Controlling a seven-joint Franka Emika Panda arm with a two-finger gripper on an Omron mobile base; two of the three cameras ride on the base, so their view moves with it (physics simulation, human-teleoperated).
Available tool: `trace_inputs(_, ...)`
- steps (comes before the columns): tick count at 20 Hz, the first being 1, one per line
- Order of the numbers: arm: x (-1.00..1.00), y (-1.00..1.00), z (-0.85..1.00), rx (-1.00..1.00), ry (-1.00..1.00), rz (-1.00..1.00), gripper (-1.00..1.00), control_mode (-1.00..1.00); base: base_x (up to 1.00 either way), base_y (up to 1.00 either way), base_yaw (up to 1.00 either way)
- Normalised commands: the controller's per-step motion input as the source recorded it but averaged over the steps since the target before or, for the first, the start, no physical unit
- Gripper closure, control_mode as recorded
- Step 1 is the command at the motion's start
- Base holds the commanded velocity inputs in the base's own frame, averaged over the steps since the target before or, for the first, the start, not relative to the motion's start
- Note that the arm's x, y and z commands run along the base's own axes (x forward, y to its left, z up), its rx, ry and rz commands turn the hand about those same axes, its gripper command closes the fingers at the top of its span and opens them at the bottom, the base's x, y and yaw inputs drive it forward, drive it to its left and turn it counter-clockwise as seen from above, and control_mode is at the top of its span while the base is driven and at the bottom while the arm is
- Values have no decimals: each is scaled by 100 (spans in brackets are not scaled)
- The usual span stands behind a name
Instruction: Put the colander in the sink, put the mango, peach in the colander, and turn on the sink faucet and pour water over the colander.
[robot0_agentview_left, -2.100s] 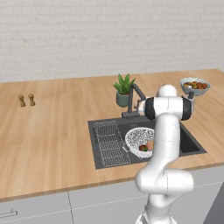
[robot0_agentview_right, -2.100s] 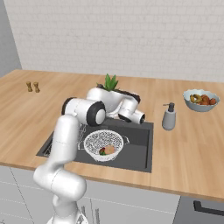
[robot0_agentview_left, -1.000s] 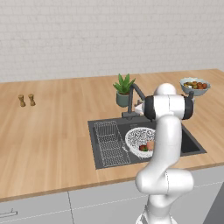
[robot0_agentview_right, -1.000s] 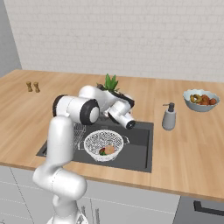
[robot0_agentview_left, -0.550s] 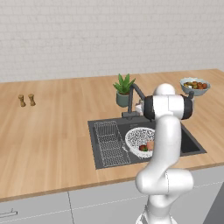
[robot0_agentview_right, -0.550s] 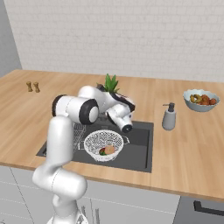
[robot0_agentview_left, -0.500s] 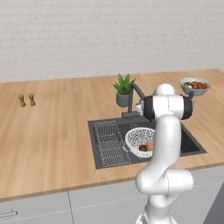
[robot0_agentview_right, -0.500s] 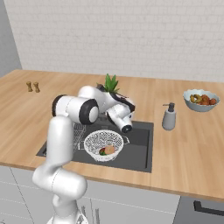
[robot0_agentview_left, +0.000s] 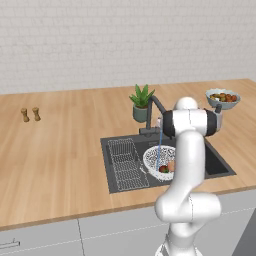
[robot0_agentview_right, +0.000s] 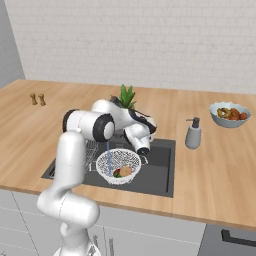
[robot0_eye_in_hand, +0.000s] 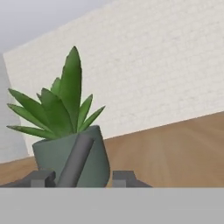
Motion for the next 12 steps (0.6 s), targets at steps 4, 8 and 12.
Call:
trace_inputs(4, -4, -100, 36, 22, -10, -3, 100, -100, 0, 0, 0)
trace_inputs(8, -12, -98, 100, 30, -31, 12, 100, -100, 0, 0, 0)
trace_inputs(12, -31, -89, 100, 25, -30, 13, 100, -100, 0, 0, 0)
